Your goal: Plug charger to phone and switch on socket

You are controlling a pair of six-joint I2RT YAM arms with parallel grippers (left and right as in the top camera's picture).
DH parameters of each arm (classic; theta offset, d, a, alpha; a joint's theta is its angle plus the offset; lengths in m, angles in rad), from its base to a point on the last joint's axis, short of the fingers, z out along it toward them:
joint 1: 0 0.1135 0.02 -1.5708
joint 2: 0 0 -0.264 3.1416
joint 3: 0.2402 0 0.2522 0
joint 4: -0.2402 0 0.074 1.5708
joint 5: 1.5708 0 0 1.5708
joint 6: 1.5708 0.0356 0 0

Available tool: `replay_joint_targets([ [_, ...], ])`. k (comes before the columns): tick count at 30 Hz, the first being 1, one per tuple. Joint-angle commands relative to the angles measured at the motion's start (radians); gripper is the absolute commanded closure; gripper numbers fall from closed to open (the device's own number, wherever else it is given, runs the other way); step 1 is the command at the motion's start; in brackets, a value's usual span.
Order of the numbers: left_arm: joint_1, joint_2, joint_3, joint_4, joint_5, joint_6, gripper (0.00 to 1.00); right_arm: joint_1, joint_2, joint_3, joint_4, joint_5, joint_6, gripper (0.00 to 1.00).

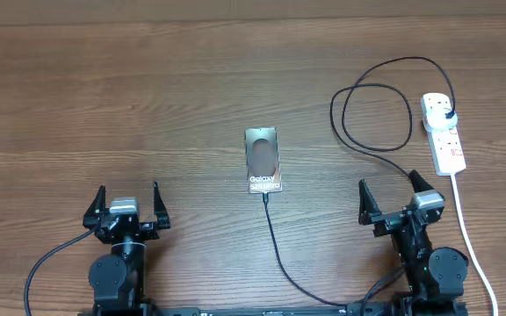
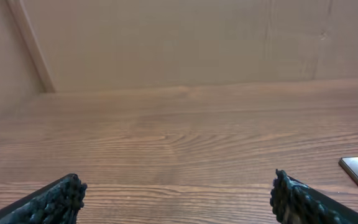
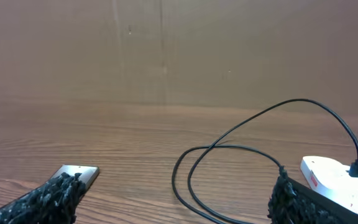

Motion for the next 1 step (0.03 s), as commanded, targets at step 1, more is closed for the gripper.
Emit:
replay_joint_targets([
  [1,0.005,-0.008,-0.004,0.001,0.003,0.019,0.0,0.004,-0.01,-0.01,0.005,0.009,-0.005,0.0],
])
